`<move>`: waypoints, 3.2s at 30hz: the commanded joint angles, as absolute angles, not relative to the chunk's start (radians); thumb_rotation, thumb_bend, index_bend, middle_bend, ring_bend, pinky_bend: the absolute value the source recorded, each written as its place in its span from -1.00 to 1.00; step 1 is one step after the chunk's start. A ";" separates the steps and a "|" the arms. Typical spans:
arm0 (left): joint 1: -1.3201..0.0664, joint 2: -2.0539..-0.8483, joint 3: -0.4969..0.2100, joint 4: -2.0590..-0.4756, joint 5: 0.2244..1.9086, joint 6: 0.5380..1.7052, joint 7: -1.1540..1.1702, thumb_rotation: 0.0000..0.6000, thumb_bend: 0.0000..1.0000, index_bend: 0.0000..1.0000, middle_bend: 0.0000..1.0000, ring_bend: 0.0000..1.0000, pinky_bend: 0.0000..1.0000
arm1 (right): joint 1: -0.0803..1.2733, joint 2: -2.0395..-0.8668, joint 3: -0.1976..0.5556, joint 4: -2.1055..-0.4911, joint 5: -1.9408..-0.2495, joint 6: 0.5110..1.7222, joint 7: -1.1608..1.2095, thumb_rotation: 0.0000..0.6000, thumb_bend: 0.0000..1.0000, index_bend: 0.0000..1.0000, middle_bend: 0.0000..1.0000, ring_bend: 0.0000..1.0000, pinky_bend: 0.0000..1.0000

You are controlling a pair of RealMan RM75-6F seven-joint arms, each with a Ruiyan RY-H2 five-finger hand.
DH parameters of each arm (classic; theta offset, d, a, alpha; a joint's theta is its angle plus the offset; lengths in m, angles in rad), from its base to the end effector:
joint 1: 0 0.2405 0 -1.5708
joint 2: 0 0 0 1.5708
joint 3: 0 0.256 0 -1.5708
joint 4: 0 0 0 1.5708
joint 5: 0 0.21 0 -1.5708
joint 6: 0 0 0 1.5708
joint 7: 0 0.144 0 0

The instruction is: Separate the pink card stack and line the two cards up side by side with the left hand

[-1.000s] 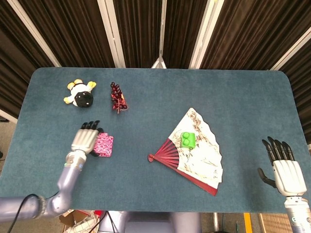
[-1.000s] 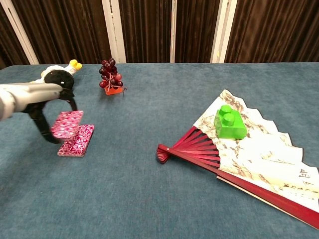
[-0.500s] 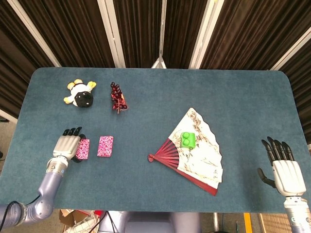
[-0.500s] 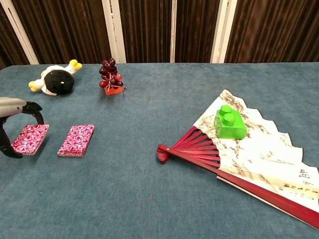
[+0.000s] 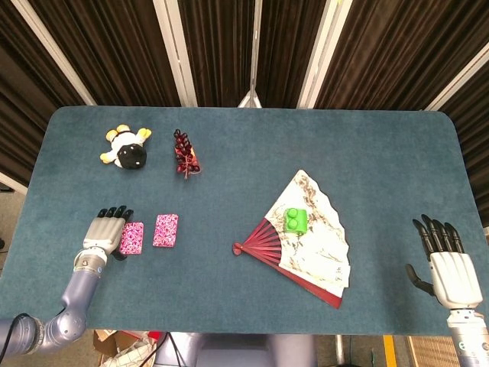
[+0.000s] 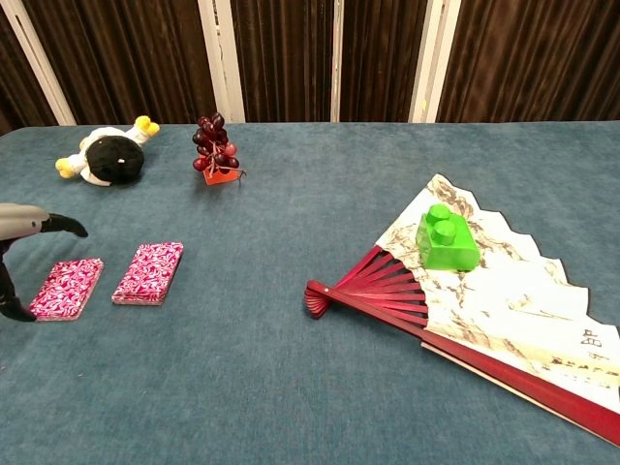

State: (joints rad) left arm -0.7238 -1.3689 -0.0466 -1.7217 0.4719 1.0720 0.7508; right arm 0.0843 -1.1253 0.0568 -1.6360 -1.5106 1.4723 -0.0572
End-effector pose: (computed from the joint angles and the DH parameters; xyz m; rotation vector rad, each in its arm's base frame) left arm -0.2354 0.3028 0.0220 -1.6657 -1.1365 -0.3072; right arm -0.3043 -0.1818 0.1535 1.4084 -0.8836 0.8906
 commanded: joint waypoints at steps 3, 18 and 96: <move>-0.761 -1.366 -0.096 -1.763 0.431 1.071 0.746 1.00 -0.67 -0.81 -1.00 -1.00 -1.00 | 0.085 -1.125 0.057 -1.637 -1.509 1.471 -0.059 1.00 -0.27 -1.00 -1.00 -1.00 -0.90; -0.881 -1.526 -0.133 -1.710 0.331 1.144 0.881 1.00 -0.61 -0.56 -1.00 -1.00 -1.00 | 0.082 -1.120 0.057 -1.633 -1.510 1.474 -0.038 1.00 -0.27 -1.00 -1.00 -1.00 -0.90; -0.540 -1.230 0.161 -1.959 1.124 1.513 0.517 1.00 -0.55 -0.95 -1.00 -1.00 -0.98 | 0.080 -1.129 0.061 -1.627 -1.506 1.480 -0.076 1.00 -0.27 -1.00 -1.00 -1.00 -0.90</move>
